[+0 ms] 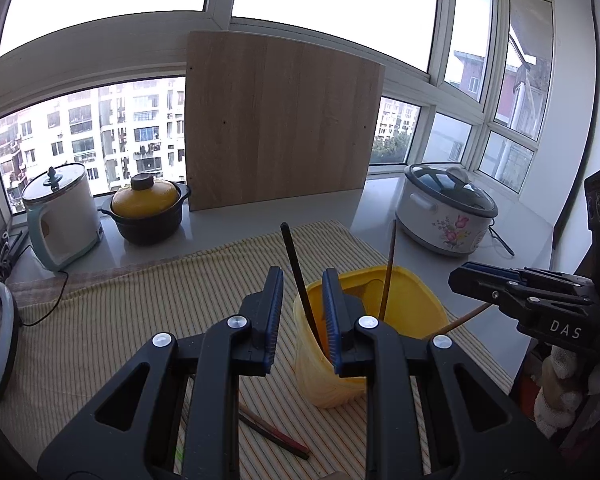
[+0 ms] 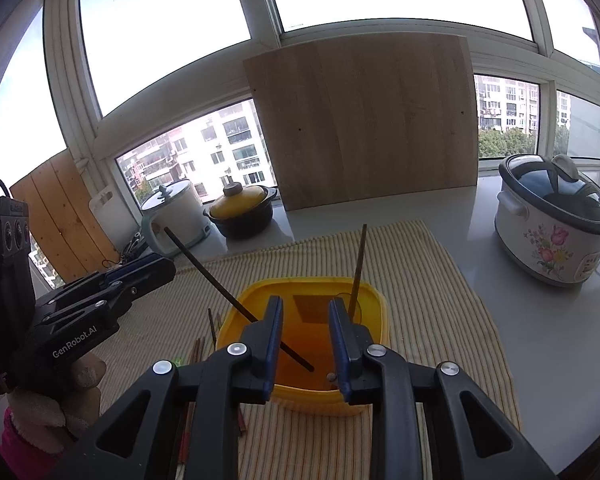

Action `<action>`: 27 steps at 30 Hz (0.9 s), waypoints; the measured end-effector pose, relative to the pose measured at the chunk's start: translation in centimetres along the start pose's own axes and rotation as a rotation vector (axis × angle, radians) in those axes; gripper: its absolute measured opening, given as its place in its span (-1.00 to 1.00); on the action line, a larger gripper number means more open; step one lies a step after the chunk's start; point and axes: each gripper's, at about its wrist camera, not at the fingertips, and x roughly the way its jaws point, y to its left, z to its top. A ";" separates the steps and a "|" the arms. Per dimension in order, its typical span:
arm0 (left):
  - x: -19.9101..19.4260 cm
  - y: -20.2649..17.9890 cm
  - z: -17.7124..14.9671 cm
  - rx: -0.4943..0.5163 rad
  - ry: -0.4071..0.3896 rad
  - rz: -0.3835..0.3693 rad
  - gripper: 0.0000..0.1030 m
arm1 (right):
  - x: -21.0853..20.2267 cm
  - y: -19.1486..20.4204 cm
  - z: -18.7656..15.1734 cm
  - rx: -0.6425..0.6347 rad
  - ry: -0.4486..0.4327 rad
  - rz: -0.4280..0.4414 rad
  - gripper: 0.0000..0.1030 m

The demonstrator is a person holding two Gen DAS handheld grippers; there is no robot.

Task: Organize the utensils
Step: 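Lower the clear spoon and wooden chopstick into the yellow container and open both tools, then move both tools back over the remaining spoon and chopsticks on the cloth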

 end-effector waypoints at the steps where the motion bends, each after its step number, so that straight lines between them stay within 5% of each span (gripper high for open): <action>1: -0.2 0.3 -0.1 -0.003 0.002 0.005 -0.64 | 0.0 0.3 0.0 -0.009 0.000 -0.001 -0.53; 10: -1.8 4.4 -2.0 -0.058 0.023 0.049 -0.64 | 0.0 4.0 -0.5 -0.085 -0.002 -0.006 -0.38; 15: -2.5 7.2 -3.3 -0.094 0.046 0.081 -0.46 | 0.1 5.5 -1.3 -0.105 0.000 0.006 0.05; 27: -2.2 13.5 -8.0 -0.221 0.194 0.100 -0.46 | 1.6 8.3 -4.3 -0.135 0.064 0.075 0.25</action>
